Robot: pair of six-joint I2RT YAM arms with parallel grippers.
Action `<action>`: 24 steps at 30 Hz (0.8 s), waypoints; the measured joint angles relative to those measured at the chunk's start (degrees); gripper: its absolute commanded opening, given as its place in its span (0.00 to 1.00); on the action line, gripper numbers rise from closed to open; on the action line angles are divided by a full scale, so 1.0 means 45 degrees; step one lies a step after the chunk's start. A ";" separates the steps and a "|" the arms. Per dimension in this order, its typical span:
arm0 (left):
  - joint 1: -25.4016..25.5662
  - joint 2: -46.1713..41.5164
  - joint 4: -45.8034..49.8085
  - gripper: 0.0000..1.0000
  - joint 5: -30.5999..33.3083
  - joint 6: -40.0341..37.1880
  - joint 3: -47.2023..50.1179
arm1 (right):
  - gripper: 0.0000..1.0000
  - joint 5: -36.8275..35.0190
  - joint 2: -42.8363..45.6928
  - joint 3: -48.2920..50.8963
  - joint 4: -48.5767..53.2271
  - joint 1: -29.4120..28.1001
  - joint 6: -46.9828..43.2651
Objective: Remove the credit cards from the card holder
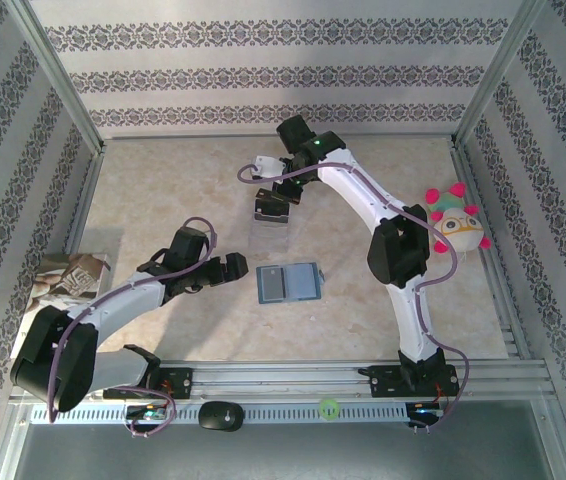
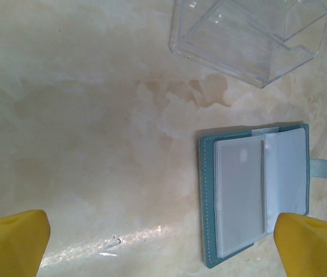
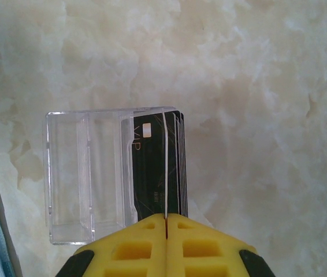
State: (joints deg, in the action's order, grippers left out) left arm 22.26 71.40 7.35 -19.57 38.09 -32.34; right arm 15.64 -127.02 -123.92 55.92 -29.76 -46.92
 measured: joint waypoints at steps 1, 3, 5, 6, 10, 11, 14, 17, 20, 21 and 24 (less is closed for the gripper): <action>-0.0024 0.0024 -0.0029 0.99 -0.0029 0.0000 0.0000 | 0.00 0.0034 -0.0010 0.0053 0.0000 0.0000 0.0000; -0.0063 0.0068 -0.0092 0.99 -0.0049 0.0000 0.0000 | 0.00 0.0078 -0.0010 0.0165 0.0005 -0.0005 -0.0005; -0.0073 0.0102 -0.0121 0.99 -0.0092 0.0000 0.0000 | 0.00 0.0078 -0.0024 0.0214 0.0005 -0.0005 -0.0005; -0.0073 0.0126 -0.0126 0.99 -0.0126 0.0000 0.0000 | 0.00 0.0073 -0.0024 0.0253 0.0005 -0.0005 -0.0010; -0.0146 0.0223 -0.0160 0.99 -0.0228 0.0000 0.0000 | 0.00 0.0068 -0.0073 0.0330 0.0000 -0.0029 -0.0010; -0.0146 0.0228 -0.0170 0.99 -0.0238 0.0000 0.0000 | 0.00 0.0068 -0.0112 0.0330 -0.0005 -0.0039 -0.0010; -0.0155 0.0228 -0.0209 0.99 -0.0287 0.0000 0.0000 | 0.00 0.0058 -0.0257 0.0330 -0.0005 -0.0112 -0.0010; -0.0194 0.0228 -0.0219 0.99 -0.0321 -0.0005 0.0000 | 0.00 0.0024 -0.0447 0.0350 -0.0058 -0.0175 -0.0010; -0.0248 0.0228 -0.0228 0.99 -0.0325 -0.0005 0.0000 | 0.00 -0.0039 -0.0588 0.0355 -0.0121 -0.0257 -0.0005; -0.0253 0.0233 -0.0253 0.99 -0.0355 -0.0005 0.0000 | 0.00 -0.0039 -0.0607 0.0355 -0.0141 -0.0282 -0.0010; -0.0306 0.0233 -0.0355 0.99 -0.0418 -0.0010 0.0000 | 0.00 -0.0087 -0.0622 0.0355 -0.0223 -0.0335 -0.0005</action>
State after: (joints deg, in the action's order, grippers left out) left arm 20.88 72.44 5.76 -21.45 38.04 -32.34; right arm 15.25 -129.82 -122.32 54.92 -31.27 -46.94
